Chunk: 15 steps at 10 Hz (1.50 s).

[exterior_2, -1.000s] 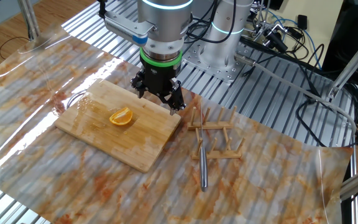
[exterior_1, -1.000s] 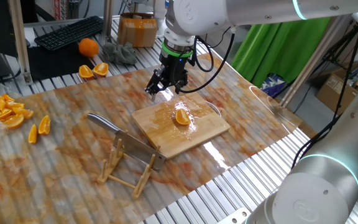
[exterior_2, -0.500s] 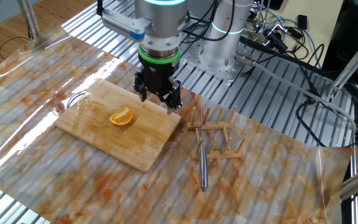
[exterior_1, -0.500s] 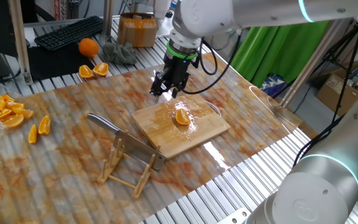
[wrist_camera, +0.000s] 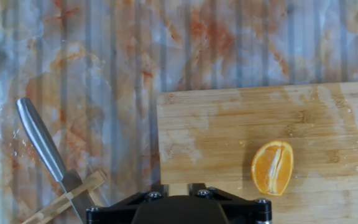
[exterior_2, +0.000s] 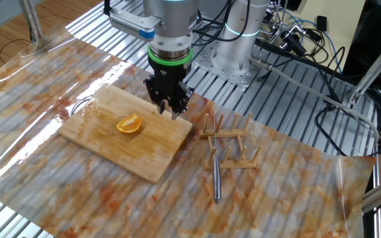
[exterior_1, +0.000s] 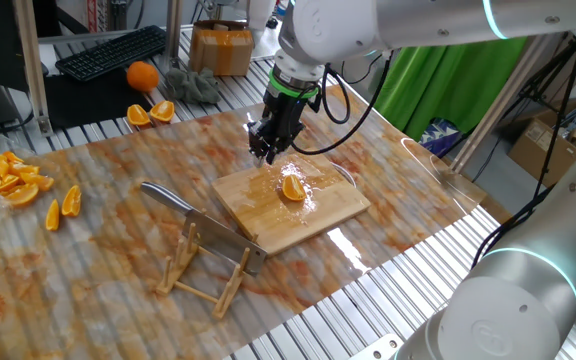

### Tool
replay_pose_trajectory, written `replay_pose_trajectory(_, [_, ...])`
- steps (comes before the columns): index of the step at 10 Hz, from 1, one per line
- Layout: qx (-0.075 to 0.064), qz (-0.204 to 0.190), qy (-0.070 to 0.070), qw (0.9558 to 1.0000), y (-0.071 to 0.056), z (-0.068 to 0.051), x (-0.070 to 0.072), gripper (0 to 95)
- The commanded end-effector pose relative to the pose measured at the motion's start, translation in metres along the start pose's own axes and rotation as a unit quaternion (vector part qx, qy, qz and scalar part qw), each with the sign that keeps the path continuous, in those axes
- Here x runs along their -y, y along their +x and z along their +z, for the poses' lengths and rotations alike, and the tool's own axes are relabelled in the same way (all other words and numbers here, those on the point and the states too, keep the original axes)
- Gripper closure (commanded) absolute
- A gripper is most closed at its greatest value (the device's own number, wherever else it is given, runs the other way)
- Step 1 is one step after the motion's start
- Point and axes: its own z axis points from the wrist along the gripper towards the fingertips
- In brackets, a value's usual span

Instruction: Chop the orange

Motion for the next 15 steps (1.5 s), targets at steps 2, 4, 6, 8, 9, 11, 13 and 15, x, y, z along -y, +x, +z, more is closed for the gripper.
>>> replay_pose_trajectory(2, [0.001,-0.006,0.001,1.0,0.007,0.007,-0.011,95.0])
replay_pose_trajectory(4, [0.001,-0.005,0.001,1.0,0.012,0.009,-0.02,95.0])
replay_pose_trajectory(6, [-0.003,-0.007,0.002,1.0,0.019,0.015,-0.038,95.0])
replay_pose_trajectory(8, [-0.007,-0.012,0.004,0.9999,0.027,0.017,-0.054,95.0])
replay_pose_trajectory(9, [-0.008,-0.011,0.004,0.9999,0.029,0.019,-0.06,95.0])
replay_pose_trajectory(11, [-0.011,-0.01,0.006,0.9999,0.036,0.024,-0.076,95.0])
replay_pose_trajectory(13, [-0.012,-0.006,0.007,0.9999,0.043,0.03,-0.09,95.0])
replay_pose_trajectory(15, [-0.012,-0.005,0.007,0.9999,0.051,0.035,-0.104,95.0])
